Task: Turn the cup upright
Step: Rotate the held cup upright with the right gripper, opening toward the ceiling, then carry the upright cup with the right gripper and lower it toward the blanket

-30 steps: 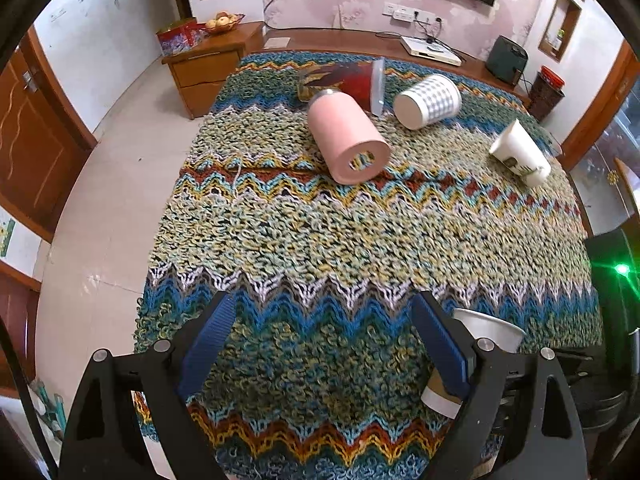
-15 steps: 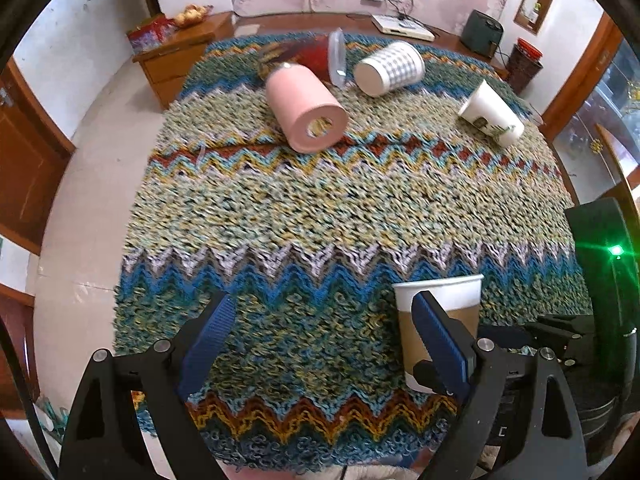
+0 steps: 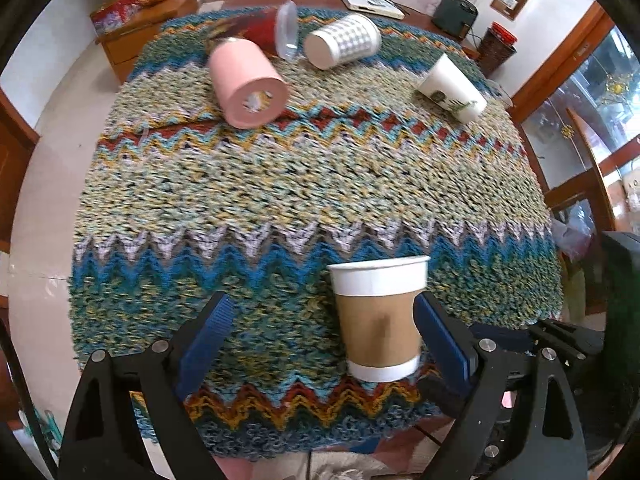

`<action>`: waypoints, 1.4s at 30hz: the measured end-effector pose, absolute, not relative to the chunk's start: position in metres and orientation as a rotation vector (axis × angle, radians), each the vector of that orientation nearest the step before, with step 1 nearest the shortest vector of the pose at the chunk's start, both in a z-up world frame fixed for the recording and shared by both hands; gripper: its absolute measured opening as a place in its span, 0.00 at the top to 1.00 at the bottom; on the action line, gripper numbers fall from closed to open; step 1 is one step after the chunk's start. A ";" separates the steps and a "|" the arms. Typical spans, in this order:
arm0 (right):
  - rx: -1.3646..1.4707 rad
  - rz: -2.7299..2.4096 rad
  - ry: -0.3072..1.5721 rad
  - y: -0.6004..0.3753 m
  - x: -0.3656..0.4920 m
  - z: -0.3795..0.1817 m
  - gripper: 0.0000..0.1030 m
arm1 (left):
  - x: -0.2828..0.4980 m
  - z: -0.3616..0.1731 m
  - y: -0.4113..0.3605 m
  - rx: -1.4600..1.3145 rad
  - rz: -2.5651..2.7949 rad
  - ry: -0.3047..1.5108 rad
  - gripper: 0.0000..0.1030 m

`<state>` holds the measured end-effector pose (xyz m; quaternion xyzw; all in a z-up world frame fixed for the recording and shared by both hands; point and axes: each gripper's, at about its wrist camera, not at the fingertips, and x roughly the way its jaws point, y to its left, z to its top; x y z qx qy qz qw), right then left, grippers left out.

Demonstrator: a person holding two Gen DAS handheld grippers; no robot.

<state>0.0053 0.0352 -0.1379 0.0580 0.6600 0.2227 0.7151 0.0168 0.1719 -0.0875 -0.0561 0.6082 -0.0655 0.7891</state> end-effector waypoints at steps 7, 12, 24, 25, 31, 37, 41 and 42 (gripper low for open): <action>0.018 0.337 1.331 0.003 -0.017 -0.113 0.28 | 0.024 -0.101 0.155 -0.160 -0.182 1.372 0.10; 0.036 0.277 1.298 -0.030 -0.008 -0.107 0.28 | 0.032 -0.117 0.146 -0.185 -0.179 1.441 0.10; 0.139 0.280 1.316 -0.050 0.000 -0.122 0.28 | 0.042 -0.129 0.125 -0.141 -0.172 1.498 0.11; 0.141 0.281 1.316 -0.050 0.001 -0.123 0.28 | 0.042 -0.131 0.125 -0.145 -0.169 1.506 0.14; 0.158 0.286 1.317 -0.053 0.002 -0.125 0.28 | 0.047 -0.143 0.117 -0.168 -0.178 1.551 0.33; 0.165 0.298 1.318 -0.053 0.003 -0.125 0.28 | 0.045 -0.142 0.120 -0.189 -0.176 1.530 0.34; 0.166 0.296 1.317 -0.053 0.004 -0.125 0.28 | 0.043 -0.135 0.129 -0.190 -0.158 1.496 0.34; 0.167 0.296 1.317 -0.054 0.004 -0.125 0.28 | 0.043 -0.134 0.130 -0.193 -0.157 1.487 0.34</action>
